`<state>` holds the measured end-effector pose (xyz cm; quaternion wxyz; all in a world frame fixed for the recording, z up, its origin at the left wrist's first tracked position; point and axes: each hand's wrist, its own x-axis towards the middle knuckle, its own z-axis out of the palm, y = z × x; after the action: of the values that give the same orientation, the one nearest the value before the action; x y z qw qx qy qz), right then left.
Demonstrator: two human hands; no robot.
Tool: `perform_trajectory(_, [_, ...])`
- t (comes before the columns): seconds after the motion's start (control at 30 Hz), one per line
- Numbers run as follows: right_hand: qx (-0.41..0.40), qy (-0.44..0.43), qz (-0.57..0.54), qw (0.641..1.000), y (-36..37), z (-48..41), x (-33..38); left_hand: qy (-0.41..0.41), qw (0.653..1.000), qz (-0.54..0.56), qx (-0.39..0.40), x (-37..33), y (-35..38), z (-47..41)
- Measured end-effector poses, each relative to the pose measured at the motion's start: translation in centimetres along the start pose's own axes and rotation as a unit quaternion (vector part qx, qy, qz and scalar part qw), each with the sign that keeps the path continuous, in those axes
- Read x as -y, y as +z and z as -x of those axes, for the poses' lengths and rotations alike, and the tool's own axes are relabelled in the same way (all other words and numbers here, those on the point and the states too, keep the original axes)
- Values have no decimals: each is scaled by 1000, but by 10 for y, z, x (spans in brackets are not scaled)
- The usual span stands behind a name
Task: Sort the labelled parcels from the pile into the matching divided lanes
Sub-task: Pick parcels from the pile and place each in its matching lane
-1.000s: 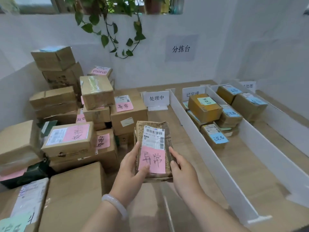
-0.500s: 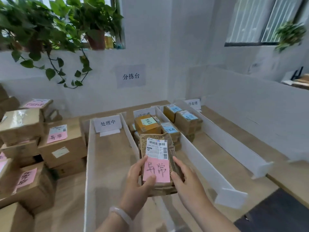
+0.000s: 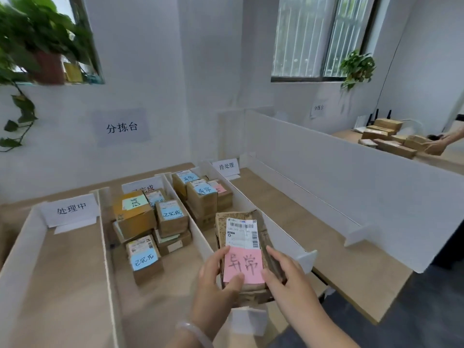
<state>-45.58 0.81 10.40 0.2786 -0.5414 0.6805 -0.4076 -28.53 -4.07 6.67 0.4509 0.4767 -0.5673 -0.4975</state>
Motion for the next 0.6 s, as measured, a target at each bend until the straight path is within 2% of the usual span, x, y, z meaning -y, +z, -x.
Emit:
perform_trajectory(0.2, [5,7,-6,1000,-10,-44,-30,22,1000,-18,-7,3,33,-39])
perform_trajectory(0.6, [62,25,24,997,-9,-167,-60,-39,998,-32,-34,39,62,-154])
